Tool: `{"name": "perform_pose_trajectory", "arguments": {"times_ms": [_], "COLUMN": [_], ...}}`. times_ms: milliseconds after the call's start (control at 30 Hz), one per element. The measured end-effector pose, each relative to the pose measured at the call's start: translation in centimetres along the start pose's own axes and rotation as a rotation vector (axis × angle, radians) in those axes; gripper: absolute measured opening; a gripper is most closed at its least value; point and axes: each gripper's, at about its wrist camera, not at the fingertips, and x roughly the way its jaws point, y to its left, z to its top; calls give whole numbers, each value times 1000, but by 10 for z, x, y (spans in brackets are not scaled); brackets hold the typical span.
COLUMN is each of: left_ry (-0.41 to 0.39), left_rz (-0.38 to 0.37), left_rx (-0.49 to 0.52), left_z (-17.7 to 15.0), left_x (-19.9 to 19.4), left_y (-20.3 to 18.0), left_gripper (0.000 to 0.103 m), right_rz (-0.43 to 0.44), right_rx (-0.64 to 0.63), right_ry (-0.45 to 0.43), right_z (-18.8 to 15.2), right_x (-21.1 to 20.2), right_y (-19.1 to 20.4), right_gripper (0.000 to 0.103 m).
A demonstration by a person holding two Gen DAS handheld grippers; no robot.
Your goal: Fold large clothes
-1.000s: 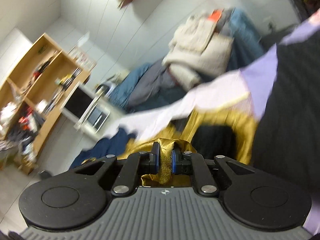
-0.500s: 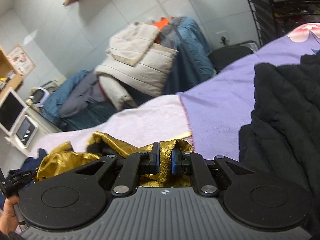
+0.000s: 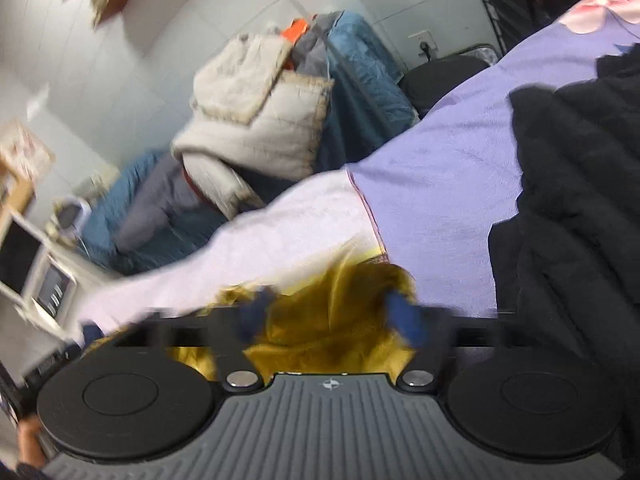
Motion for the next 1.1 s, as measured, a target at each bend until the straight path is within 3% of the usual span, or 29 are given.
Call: {"name": "perform_pose_trajectory", "arguments": {"times_ms": [67,167,267,367,467,567,667,867,1000,1100], "left_ry": [24,5,-6,14,53,43,65,170,154,124], "left_rz": [-21,-129,-272,-366,-376,-357,-308,-274,-301,-302], "left_rx": [27,91,154,221,290,360,304,209,201,241], "left_z": [-2,-26,-67,-108,-142,-154,-142,-129,-130,-138], "left_x": [-14,-51,-90,-114,-120,-109,-79,-6,10,12], "left_y": [-2,-16,-43,-76,-109,-132,-128,-97,-92,-97], "left_gripper": [103,103,103,103,103,103,103,103,103,103], "right_rz": [-13,-14,8,4,-21,9,-36,-110,-111,-138], "right_rx": [-26,-115,-298,-519,-725,-812,-822,-681,-580,-608], "right_ry": [-34,-77,-87,-84,-73,-6,-9,24,45,36], "right_z": [4,-9,-44,-94,-143,-166,-167,-141,-131,-136], "right_x": [-13,-36,-54,-62,-55,-39,-23,9,23,28], "right_y": [5,21,47,75,97,107,105,67,42,44], "right_gripper": [83,84,83,81,79,78,78,79,84,87]}}
